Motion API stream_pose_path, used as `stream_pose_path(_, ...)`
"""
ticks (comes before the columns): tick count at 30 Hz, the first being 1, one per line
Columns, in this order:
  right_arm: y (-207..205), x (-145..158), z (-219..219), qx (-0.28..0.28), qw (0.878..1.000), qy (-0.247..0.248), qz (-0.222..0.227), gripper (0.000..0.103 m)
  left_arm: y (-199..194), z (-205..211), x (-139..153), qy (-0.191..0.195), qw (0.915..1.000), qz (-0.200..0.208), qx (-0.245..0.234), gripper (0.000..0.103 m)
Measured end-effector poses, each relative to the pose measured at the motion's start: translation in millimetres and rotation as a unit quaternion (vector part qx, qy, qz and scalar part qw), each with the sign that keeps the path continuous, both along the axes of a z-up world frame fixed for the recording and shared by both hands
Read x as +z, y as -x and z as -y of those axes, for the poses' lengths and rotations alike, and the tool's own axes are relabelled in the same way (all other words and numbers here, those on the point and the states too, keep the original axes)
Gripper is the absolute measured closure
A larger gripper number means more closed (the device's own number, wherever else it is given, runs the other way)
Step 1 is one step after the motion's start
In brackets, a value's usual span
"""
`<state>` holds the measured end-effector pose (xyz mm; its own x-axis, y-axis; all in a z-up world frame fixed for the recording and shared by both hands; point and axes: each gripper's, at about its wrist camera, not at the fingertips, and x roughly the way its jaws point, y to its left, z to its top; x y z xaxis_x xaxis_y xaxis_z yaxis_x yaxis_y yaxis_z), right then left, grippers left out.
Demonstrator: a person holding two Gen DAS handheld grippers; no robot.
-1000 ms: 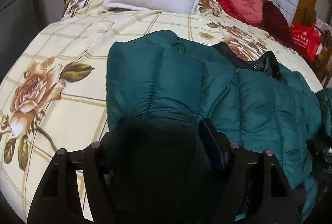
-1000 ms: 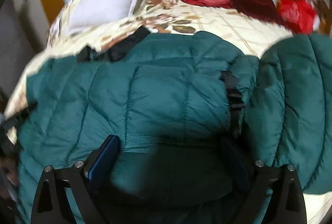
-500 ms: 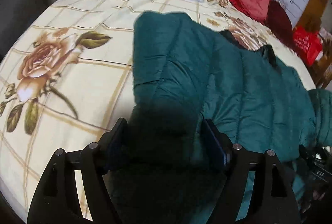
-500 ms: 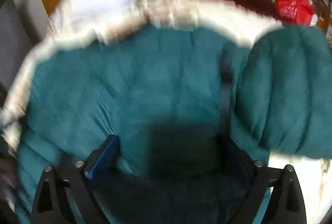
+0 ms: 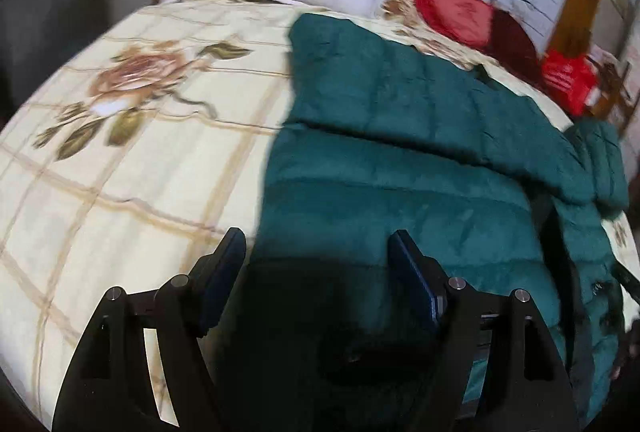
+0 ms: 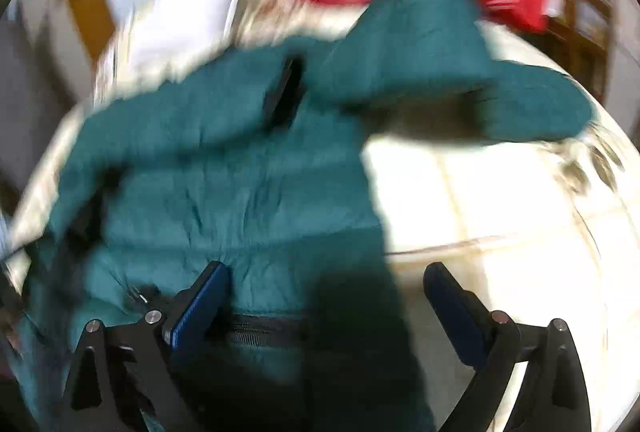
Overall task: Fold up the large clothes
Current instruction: 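Grasp the other sleeve cuff with the right gripper and lift it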
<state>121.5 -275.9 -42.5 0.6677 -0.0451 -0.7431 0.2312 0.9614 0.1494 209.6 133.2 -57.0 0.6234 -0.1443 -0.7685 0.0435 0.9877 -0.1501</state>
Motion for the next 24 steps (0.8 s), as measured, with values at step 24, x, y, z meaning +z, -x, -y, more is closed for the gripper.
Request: stream_pose_path(24, -55.9, -0.3, 281.6, -0.214, 0.970, -0.116, 0.004, 0.010, 15.9, -14.9, -5.4, 0.046, 0.9989, -0.005, 0.008, 0.028)
